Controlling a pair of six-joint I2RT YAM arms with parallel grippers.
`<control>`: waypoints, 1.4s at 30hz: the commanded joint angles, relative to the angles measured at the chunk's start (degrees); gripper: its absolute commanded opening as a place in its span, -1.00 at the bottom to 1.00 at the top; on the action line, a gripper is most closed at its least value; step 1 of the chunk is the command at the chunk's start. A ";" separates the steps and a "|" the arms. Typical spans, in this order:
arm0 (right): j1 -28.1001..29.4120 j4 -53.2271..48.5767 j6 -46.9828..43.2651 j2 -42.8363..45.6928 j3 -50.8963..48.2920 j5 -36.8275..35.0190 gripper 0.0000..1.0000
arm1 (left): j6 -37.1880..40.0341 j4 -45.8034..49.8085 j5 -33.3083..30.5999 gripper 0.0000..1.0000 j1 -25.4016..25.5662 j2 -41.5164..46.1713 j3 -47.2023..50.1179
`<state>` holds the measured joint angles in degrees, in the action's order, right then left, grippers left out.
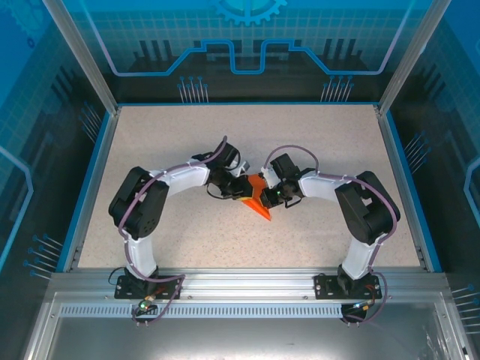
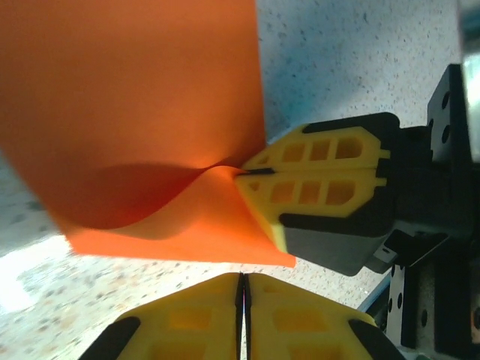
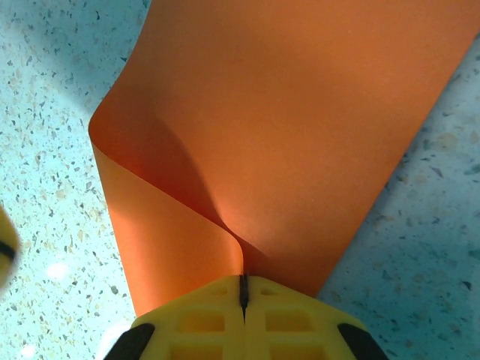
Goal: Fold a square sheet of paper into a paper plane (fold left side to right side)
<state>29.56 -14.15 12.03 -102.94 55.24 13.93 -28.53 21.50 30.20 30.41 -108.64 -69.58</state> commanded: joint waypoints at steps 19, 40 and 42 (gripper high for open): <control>-0.47 -3.14 -0.53 -2.20 -0.03 -1.10 -0.92 | -0.39 -2.98 -0.44 -0.78 0.48 -5.88 1.33; -0.69 -2.17 1.28 -1.47 1.41 1.38 -0.87 | 0.17 -0.89 -4.39 -0.82 0.52 -6.84 4.16; -0.91 -2.20 1.67 -0.97 2.32 2.17 -0.84 | 0.32 -0.68 -5.06 -0.82 0.46 -7.02 4.44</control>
<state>29.56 -14.57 12.49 -103.11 55.75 14.41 -28.53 18.44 28.18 30.92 -113.62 -67.22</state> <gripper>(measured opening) 0.076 0.090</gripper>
